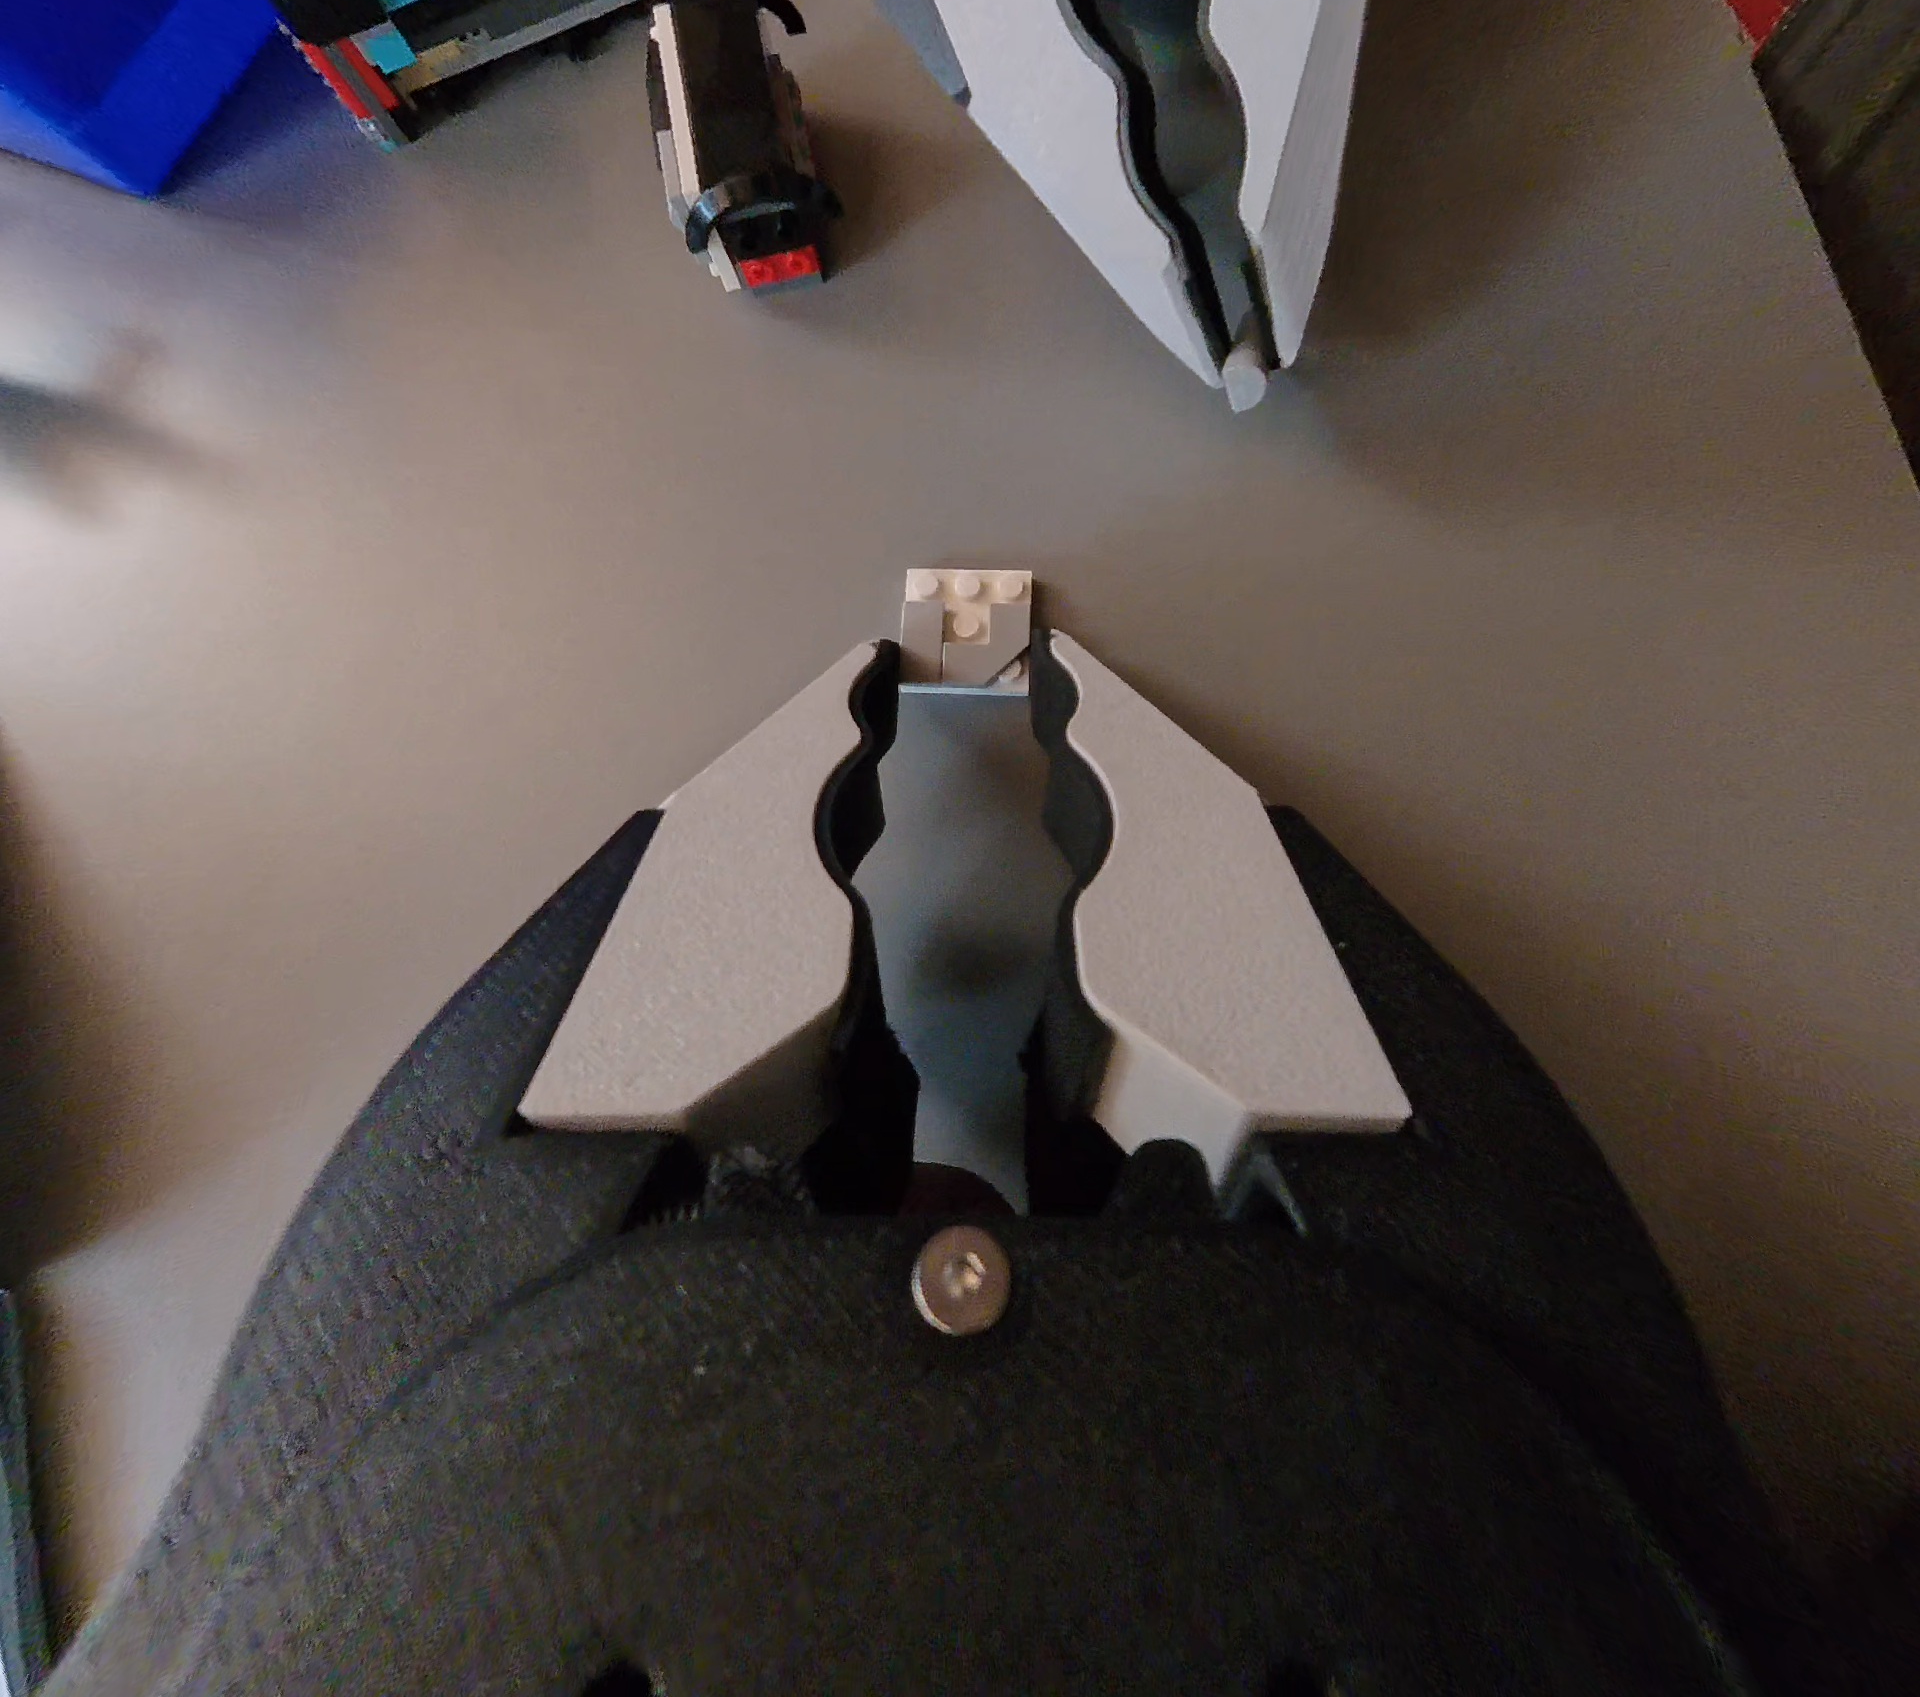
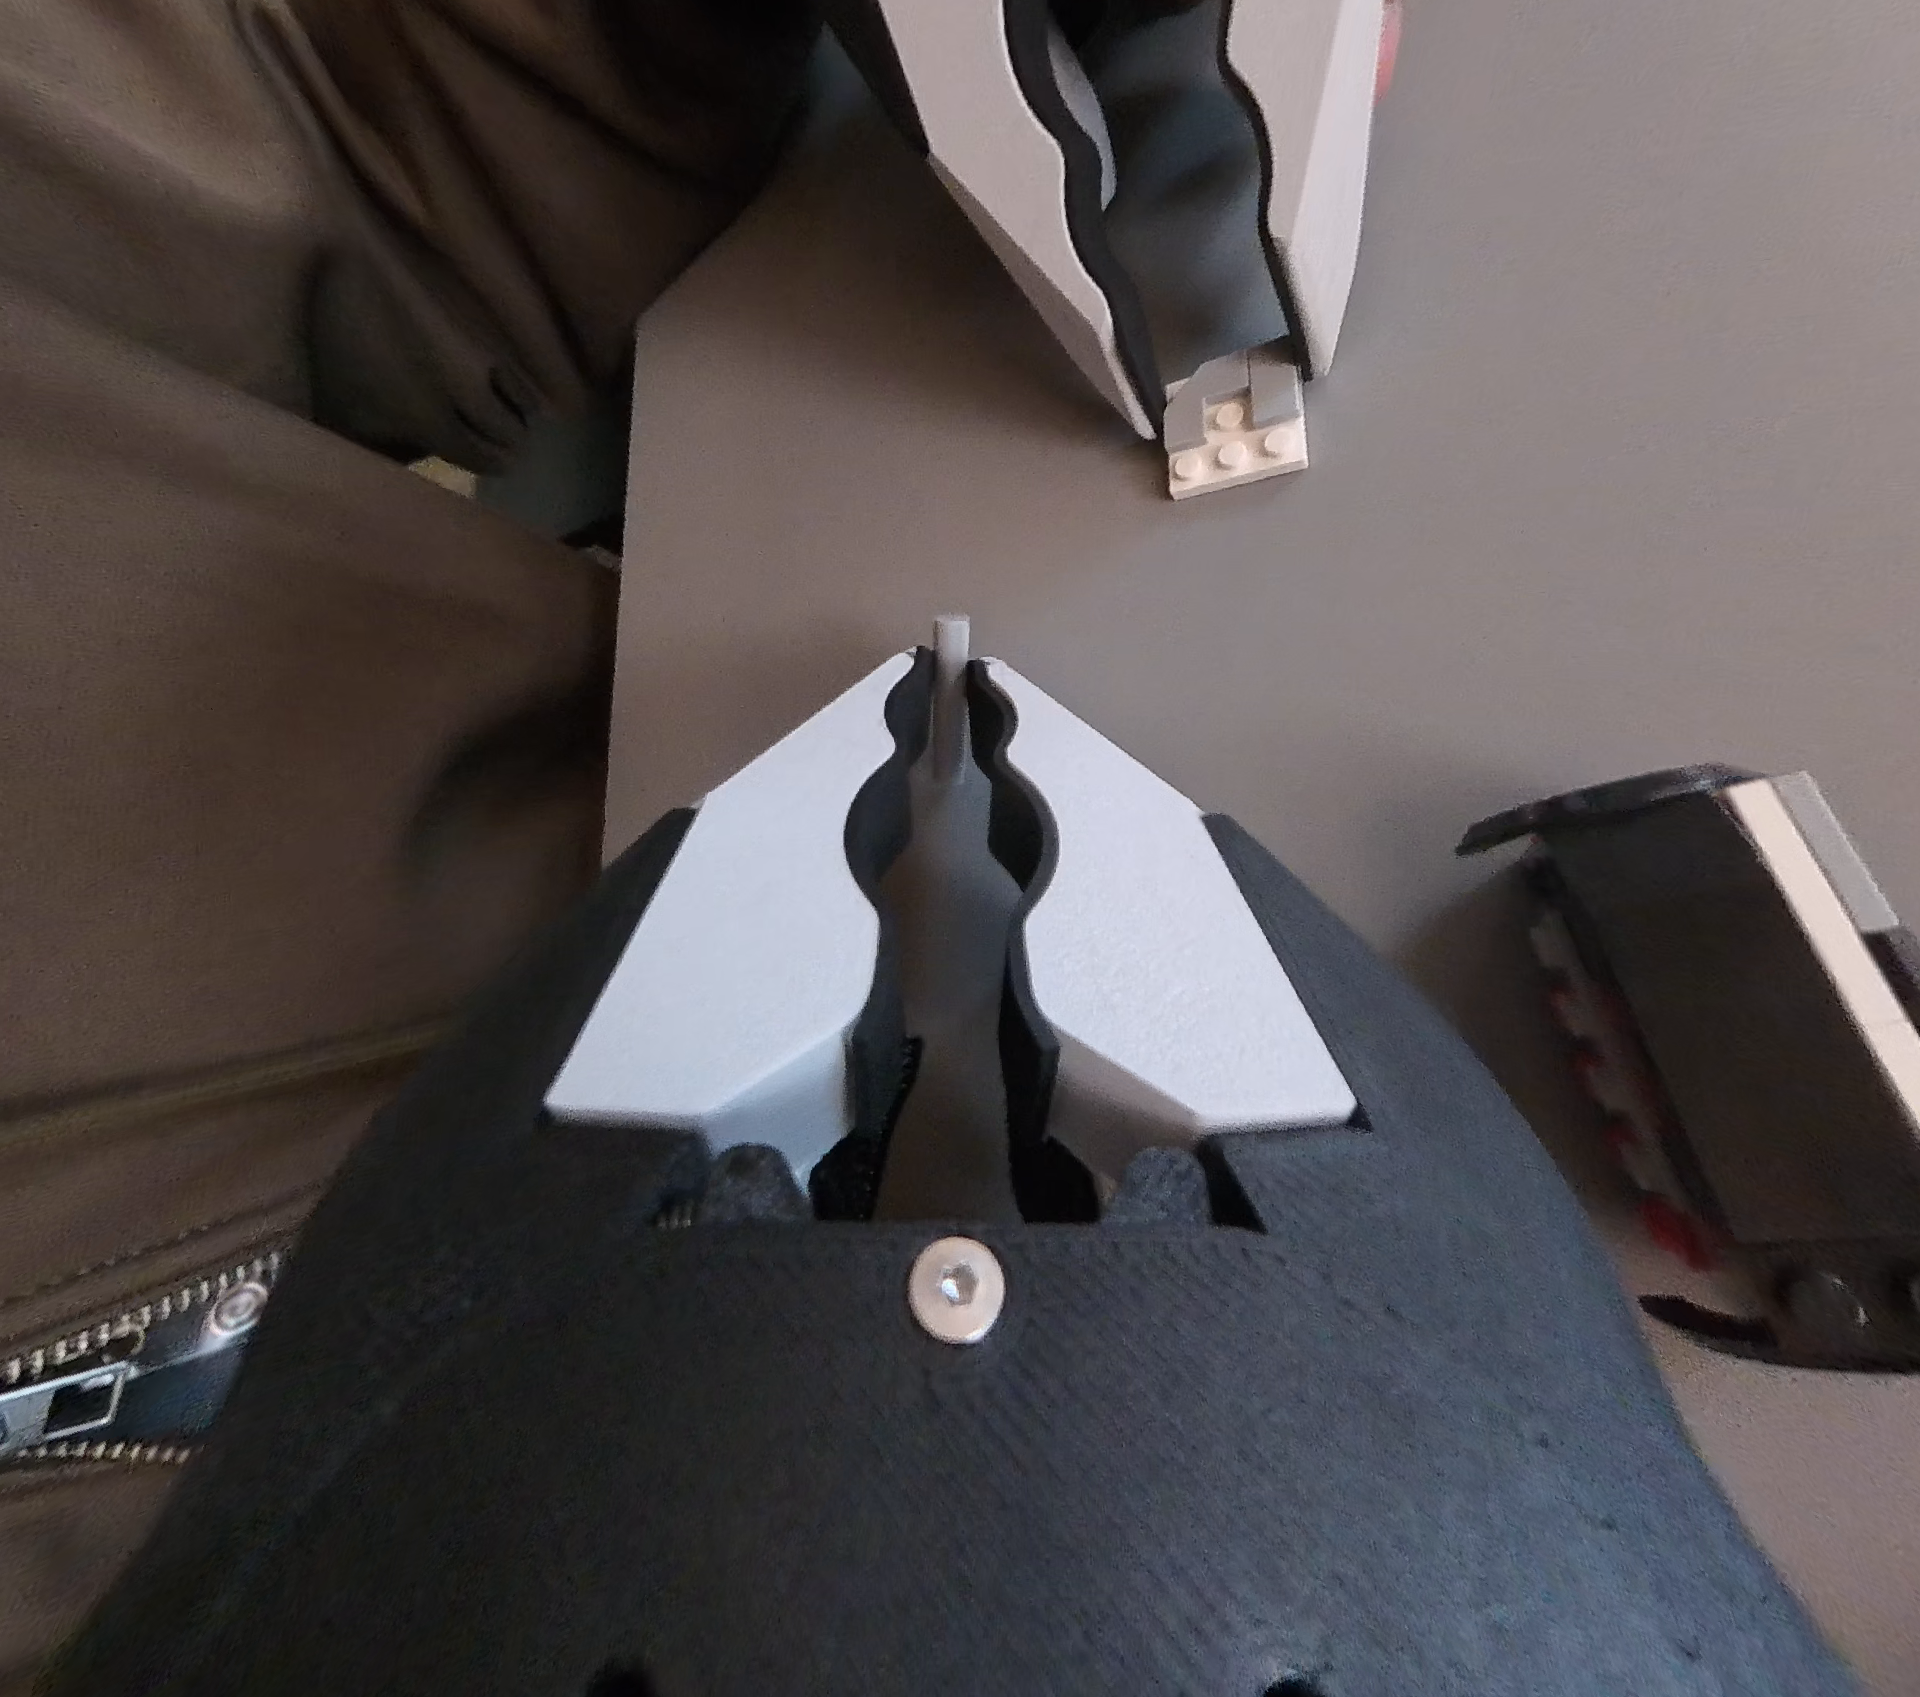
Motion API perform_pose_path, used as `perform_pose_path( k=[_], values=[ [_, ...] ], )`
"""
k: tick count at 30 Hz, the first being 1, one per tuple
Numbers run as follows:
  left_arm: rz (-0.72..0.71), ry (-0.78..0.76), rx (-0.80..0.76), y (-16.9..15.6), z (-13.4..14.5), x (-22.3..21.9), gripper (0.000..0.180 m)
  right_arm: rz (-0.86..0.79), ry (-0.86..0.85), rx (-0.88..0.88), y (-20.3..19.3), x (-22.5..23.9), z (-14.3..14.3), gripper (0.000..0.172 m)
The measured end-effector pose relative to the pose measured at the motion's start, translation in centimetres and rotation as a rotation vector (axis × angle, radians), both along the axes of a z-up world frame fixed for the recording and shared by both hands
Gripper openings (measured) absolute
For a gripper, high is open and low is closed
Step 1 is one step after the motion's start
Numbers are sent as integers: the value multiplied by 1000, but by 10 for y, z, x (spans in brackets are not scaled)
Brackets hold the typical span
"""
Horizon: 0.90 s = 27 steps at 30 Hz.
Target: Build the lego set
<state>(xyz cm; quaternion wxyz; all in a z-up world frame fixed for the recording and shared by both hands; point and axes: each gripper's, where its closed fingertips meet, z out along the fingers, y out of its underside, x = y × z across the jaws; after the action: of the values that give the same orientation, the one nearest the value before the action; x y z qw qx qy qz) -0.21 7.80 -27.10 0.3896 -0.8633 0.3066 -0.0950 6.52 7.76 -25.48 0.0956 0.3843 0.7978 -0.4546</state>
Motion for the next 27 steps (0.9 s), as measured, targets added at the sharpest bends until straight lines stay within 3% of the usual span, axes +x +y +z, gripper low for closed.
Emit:
perform_pose_path(
  k=[12,17,27],
  values=[
    [35,-12,152,-3,21,11,28,-24,-31,-25,2,-4,0,8],
    [-92,-67,246,-2,39,49,27,4,-66,-57,-1,0,1,8],
    [-205,-20,244,-3,31,73,23,100,-192,-177,-7,10,9,7]
  ],
)
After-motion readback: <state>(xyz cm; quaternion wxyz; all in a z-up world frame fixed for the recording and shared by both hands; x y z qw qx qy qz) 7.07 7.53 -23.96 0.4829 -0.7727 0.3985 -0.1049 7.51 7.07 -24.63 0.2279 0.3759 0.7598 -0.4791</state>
